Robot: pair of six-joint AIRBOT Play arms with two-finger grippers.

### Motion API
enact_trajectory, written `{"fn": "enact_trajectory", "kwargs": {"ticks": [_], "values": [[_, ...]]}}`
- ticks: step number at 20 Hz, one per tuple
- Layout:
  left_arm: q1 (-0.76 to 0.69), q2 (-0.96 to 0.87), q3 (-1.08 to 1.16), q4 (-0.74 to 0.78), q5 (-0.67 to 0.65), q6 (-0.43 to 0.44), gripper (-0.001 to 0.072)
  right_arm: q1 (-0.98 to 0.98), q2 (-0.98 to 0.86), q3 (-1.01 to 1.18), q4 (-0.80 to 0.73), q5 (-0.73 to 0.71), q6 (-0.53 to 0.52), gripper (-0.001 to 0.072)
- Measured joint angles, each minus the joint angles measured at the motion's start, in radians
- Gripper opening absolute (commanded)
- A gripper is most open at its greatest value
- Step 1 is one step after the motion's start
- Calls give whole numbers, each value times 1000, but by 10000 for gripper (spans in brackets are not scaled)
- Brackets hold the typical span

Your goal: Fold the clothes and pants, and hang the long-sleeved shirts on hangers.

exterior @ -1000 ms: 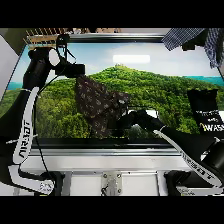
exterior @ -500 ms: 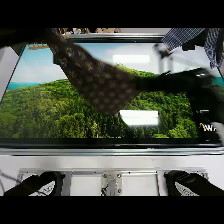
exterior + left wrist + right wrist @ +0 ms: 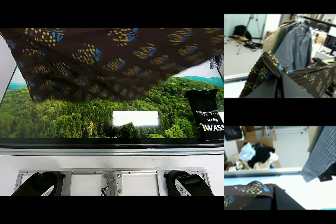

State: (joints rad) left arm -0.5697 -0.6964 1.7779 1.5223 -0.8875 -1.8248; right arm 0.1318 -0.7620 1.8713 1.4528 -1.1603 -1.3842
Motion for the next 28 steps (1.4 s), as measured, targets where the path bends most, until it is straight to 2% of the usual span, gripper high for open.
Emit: {"fn": "enact_trajectory", "kwargs": {"ticks": [3, 6, 10, 13, 15, 19, 23, 28], "values": [[-16, 60, -133, 55, 43, -92, 9, -3, -2, 17, -28, -11, 35, 2], [48, 52, -266, 98, 39, -177, 10, -4, -82, 23, -32, -47, 67, 3], [208, -78, -428, 74, -10, -229, 9, -4, -320, 25, 4, -118, 63, 3], [330, -245, -515, -10, 38, -240, 10, -4, -561, 26, 18, -128, 37, 3], [392, -382, -529, -92, 114, -231, 10, -5, -718, 27, 18, -87, 26, 3], [454, -658, -420, -224, 227, -144, 10, -6, -916, 28, 9, 34, 23, 4], [470, -855, -263, -271, 255, -87, 10, -6, -980, 29, 5, 132, 28, 4], [480, -984, -117, -286, 206, -50, 10, -5, -995, 29, 10, 130, 35, 3]]}}
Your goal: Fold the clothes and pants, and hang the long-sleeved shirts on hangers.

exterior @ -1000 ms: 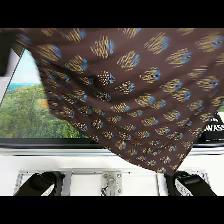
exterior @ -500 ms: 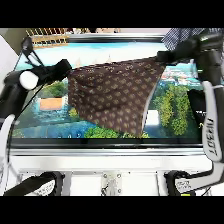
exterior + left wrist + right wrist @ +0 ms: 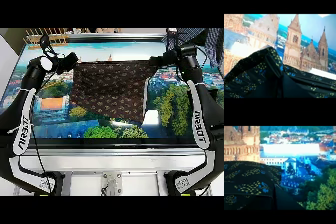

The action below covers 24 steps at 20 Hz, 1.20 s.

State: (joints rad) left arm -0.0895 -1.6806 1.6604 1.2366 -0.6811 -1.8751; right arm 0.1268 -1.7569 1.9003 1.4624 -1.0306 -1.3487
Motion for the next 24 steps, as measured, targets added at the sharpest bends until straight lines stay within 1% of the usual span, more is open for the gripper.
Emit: {"fn": "enact_trajectory", "kwargs": {"ticks": [5, 10, 14, 18, 23, 24], "values": [[38, -27, 8, -9, -81, 61, 10, 32, 50, -63, -28, -84, 3, 3], [60, -18, -97, -10, -113, 106, 10, 97, 180, -306, -80, -89, 4, 3], [68, 35, -215, -4, -94, 142, 10, 166, 302, -549, -97, -64, 28, 3], [93, 116, -370, -5, -68, 174, 10, 253, 385, -736, -98, -53, 37, 4], [102, 184, -500, -1, -21, 190, 10, 321, 405, -807, -104, -57, 40, 8], [103, 194, -513, -1, -18, 191, 11, 328, 406, -812, -101, -57, 40, 35]]}}
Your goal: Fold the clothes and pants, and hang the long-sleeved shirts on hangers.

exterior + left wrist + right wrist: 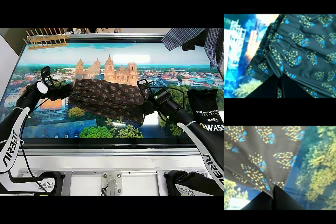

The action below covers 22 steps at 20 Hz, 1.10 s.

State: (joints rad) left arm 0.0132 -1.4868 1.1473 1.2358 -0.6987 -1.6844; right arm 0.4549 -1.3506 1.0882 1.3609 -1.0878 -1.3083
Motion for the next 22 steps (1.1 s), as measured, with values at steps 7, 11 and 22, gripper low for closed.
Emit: {"fn": "enact_trajectory", "kwargs": {"ticks": [7, 11, 22], "values": [[1, 93, -26, -3, 15, 2, 521, -20, 47, 26, 6, -3, 0, 701], [-5, 200, -47, -5, 3, 2, 521, -198, 109, 76, 89, -8, -11, 697], [-266, 328, -151, -7, -30, 2, 13, -715, -190, 67, 849, -42, -387, 697]]}}
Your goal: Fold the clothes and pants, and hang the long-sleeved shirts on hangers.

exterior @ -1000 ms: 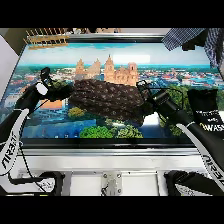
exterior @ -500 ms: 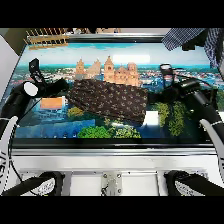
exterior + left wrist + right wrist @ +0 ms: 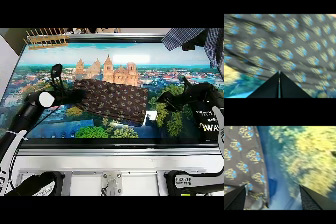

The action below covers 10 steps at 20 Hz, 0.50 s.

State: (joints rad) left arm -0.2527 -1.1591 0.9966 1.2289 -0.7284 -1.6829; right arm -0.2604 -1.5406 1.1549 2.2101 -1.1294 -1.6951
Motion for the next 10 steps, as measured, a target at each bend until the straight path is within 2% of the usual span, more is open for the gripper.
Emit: {"fn": "enact_trajectory", "kwargs": {"ticks": [4, 10], "values": [[-93, -38, 29, 0, 2, -1, 13, 45, -111, 0, 116, 24, -68, 696], [-161, -104, 94, 0, -26, -1, 13, 180, -194, 2, 196, 63, -89, 695]]}}
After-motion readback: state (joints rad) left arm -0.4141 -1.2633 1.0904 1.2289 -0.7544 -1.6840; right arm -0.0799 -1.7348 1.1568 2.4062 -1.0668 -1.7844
